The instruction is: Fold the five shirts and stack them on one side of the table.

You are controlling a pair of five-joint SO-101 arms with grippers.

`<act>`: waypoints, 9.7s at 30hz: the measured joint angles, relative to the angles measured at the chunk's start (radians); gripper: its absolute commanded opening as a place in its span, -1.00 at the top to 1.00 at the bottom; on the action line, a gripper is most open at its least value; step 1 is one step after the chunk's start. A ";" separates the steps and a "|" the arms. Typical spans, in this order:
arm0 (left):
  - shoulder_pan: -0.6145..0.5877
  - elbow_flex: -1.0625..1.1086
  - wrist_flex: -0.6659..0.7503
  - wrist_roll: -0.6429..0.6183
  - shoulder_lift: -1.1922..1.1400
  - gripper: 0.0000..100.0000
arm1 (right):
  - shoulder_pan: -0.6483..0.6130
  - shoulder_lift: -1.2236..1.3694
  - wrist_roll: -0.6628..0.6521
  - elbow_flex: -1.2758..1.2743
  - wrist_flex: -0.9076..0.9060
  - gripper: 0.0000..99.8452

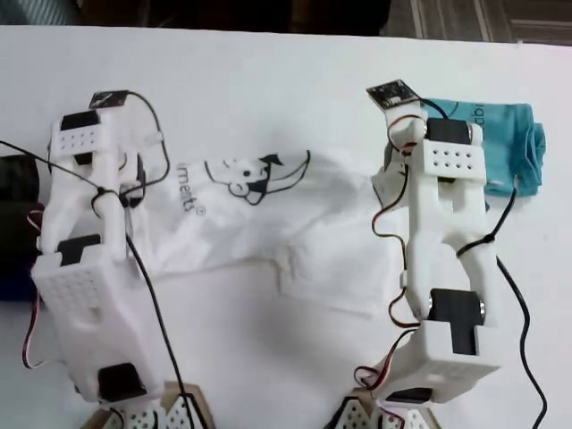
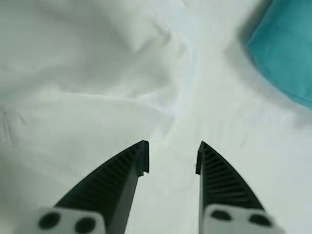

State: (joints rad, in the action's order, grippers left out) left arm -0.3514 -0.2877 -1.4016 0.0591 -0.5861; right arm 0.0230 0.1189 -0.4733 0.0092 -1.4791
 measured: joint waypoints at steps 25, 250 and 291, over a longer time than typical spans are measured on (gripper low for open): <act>0.028 -0.008 0.000 0.000 -0.035 0.75 | 0.000 0.000 0.000 0.000 0.000 0.68; -0.002 1.125 0.554 0.250 0.732 0.64 | -0.532 -0.181 -0.204 -0.841 0.416 0.97; -0.002 1.125 0.554 0.252 0.732 0.64 | -0.377 0.322 -0.361 0.153 0.061 0.96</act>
State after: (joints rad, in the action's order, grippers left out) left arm -0.3529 0.8370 -0.8477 0.3107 0.1458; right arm -0.3544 0.4411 -0.8339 0.1626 -1.4177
